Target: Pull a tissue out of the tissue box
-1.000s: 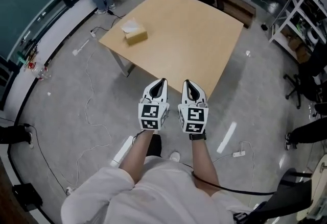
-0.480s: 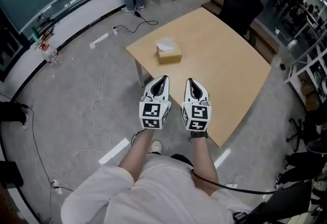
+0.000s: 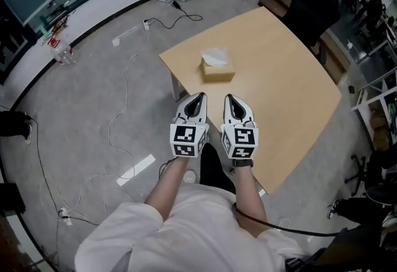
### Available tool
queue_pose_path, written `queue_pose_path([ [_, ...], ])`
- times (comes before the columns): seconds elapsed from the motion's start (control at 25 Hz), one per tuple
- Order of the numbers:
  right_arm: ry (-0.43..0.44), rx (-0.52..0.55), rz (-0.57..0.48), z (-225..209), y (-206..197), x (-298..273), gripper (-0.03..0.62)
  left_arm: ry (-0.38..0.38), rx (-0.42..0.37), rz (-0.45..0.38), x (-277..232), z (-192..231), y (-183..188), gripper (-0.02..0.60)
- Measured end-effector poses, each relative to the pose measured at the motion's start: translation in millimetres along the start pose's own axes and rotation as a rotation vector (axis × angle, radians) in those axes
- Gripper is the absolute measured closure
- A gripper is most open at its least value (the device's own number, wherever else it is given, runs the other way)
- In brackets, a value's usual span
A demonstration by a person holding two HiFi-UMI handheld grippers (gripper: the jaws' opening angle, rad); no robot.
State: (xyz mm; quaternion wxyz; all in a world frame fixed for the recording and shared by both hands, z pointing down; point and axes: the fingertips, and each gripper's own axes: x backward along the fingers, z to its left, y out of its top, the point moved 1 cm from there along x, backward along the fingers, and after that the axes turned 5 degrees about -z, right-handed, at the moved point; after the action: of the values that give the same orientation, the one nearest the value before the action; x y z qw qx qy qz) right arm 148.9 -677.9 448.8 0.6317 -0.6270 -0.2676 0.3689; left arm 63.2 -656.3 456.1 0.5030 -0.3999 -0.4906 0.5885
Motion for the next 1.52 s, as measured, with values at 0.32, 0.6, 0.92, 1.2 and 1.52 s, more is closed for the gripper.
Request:
queue_pose_path([
  [0.32, 0.030, 0.009, 0.063, -26, -17, -98, 0.599, 0.050, -0.023, 0.046, -66, 52, -10, 0.581],
  [0.6, 0.051, -0.014, 0.146, -47, -48, -156, 0.599, 0.062, 0.006, 0.107, -123, 77, -37, 0.581],
  [0.92, 0.039, -0.029, 0.246, -65, -93, -203, 0.599, 0.059, 0.045, 0.198, -165, 100, -78, 0.581],
  [1.2, 0.037, -0.077, 0.293, -74, -125, -232, 0.594, 0.049, 0.054, 0.260, -189, 107, -107, 0.581],
  [1.52, 0.026, -0.044, 0.277, -81, -143, -258, 0.450, 0.057, 0.063, 0.324, -201, 118, -130, 0.581],
])
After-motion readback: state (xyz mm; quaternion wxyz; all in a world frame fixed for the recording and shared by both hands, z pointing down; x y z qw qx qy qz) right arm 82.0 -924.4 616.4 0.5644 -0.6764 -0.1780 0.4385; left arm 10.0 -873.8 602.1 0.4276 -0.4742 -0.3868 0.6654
